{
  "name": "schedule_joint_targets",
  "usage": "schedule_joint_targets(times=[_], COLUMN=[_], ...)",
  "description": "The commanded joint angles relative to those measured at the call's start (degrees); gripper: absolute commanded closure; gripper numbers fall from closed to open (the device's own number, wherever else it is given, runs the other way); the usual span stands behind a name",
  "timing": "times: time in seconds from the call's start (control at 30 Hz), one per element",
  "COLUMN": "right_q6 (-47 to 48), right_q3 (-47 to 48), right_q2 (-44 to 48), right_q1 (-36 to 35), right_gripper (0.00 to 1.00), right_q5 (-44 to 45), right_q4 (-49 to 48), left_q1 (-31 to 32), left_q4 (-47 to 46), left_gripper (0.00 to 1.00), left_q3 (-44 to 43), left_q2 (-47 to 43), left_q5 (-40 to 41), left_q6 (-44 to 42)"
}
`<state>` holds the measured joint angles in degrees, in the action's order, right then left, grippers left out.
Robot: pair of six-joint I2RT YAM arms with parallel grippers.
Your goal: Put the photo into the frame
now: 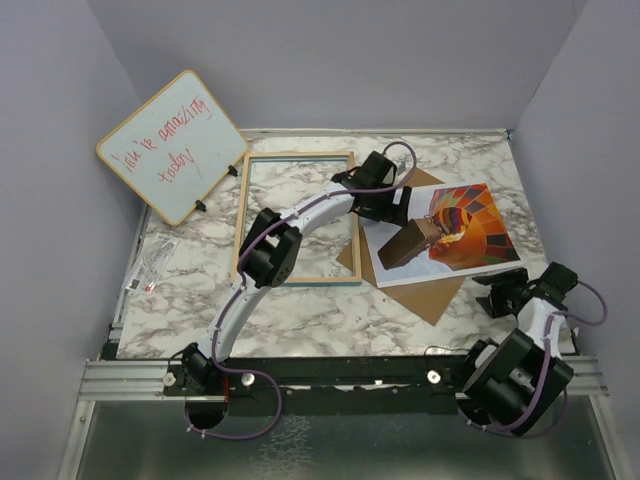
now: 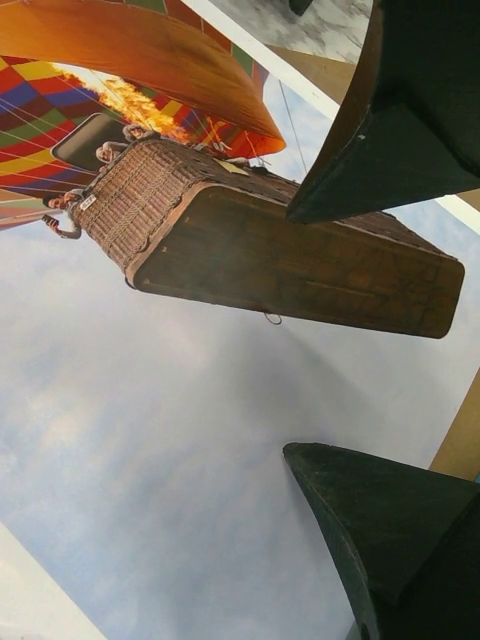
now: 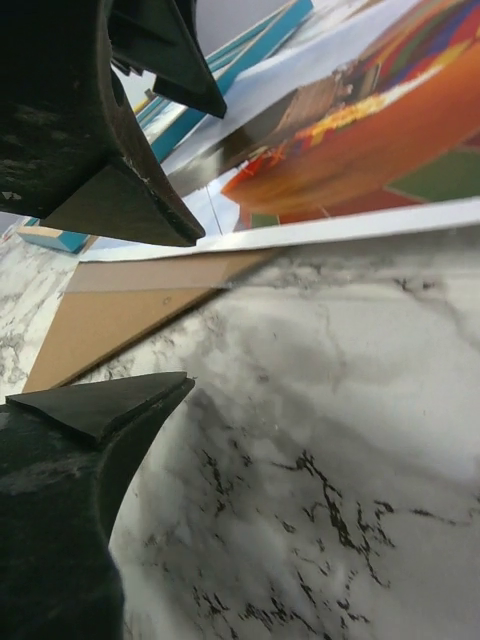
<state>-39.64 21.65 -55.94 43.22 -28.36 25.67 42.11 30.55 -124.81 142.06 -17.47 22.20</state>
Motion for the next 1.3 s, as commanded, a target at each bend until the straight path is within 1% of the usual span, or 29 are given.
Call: schedule_joint_targets(times=[0.0, 0.07, 0.2, 0.37, 0.47, 0.57, 0.63, 0.77, 0.87, 0.97, 1.1, 1.27], right_q6=[-0.34, -0.96, -1.90, -1.80, -2.37, -3.06, -3.37, -6.61, -7.90, -9.92, -10.13, -10.20], right_q3=[-1.60, -2.34, -3.32, -4.67, -6.70, -8.49, -9.17, -11.18, -12.56, -13.70, -13.65, -13.64], right_q2=[-5.05, -7.80, -11.95, -16.23, -19.16, -21.05, -21.08, -18.04, -16.30, -16.48, -15.59, -12.75], right_q1=[0.11, 0.11, 0.11, 0.11, 0.11, 0.11, 0.15, 0.11, 0.06, 0.06, 0.05, -0.17], right_gripper=[0.42, 0.44, 0.51, 0.52, 0.52, 0.55, 0.59, 0.63, 0.67, 0.69, 0.70, 0.69], right_q5=[0.76, -0.14, -1.96, -3.98, -8.60, -16.20, -20.11, -25.32, -26.35, -27.89, -29.03, -30.79], right_q4=[-6.81, -10.95, -17.66, -24.36, -32.27, -40.64, -44.87, -52.06, -57.08, -62.75, -64.60, -62.74], left_q1=[0.66, 0.63, 0.61, 0.63, 0.66, 0.61, 0.67, 0.40, 0.37, 0.18, -0.32, -0.42], left_q4=[-0.44, -1.08, -2.16, -2.74, -2.78, -2.77, -2.77, -2.68, -2.68, -2.51, -2.51, -2.51], left_gripper=[0.11, 0.13, 0.17, 0.19, 0.22, 0.28, 0.30, 0.33, 0.34, 0.35, 0.37, 0.38], left_q3=[-0.43, -0.43, -0.52, 1.26, 3.64, 6.90, 8.76, 12.20, 12.86, 12.20, 11.87, 11.60], left_q2=[-0.26, 0.29, 1.10, 1.41, 1.78, 2.26, 2.97, 3.48, 3.93, 4.44, 4.28, 4.38], left_q5=[-3.01, -3.70, -3.96, -3.63, -1.46, 1.68, 2.42, 4.69, 5.75, 5.31, 3.66, 2.57], left_q6=[-0.44, -0.55, -0.65, -0.53, -0.49, -0.52, -1.47, -3.30, -3.90, -3.74, -2.29, -0.63])
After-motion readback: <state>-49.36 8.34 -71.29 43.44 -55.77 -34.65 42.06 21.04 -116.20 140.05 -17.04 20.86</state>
